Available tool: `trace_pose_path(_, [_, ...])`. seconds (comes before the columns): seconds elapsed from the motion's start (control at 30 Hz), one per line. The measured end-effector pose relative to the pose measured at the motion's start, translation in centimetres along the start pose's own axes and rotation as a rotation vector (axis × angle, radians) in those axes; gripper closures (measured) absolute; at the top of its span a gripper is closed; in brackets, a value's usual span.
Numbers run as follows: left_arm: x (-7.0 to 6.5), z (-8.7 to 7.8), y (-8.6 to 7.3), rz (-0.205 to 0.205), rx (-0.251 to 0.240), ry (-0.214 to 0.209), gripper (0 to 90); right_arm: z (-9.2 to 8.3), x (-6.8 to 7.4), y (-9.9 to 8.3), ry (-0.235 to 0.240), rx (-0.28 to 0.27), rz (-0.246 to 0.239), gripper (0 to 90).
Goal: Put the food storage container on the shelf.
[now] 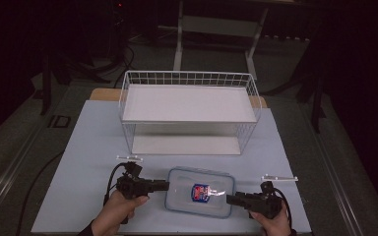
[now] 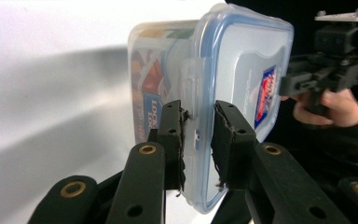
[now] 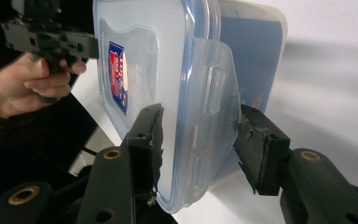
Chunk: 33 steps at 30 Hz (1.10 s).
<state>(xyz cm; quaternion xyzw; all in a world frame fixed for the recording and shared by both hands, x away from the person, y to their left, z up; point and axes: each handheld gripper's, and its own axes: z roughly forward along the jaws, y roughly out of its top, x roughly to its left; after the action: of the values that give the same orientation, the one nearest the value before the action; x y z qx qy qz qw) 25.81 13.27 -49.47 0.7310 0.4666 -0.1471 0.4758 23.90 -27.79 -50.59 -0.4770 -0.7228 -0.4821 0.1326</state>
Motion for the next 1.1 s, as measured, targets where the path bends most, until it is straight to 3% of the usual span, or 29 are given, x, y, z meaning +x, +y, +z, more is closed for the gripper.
trace_pose_path(0.37, [0.0,0.0,0.1,-0.015,0.029,-0.005,70.9,0.0,0.2,0.6,-0.011,-0.006,-0.005,52.2])
trace_pose_path(0.7, [-0.3,-0.9,1.4,0.007,-0.014,0.009,70.7,-0.2,0.9,3.4,-0.017,-0.029,-0.05,52.0])
trace_pose_path(0.87, [0.1,-1.7,2.3,-0.001,-0.044,0.019,70.8,0.6,0.8,4.4,-0.005,-0.029,-0.049,51.8])
trace_pose_path(1.1, [0.4,-2.5,3.5,0.018,-0.08,0.046,70.8,1.8,0.6,6.0,0.006,-0.035,-0.056,51.3])
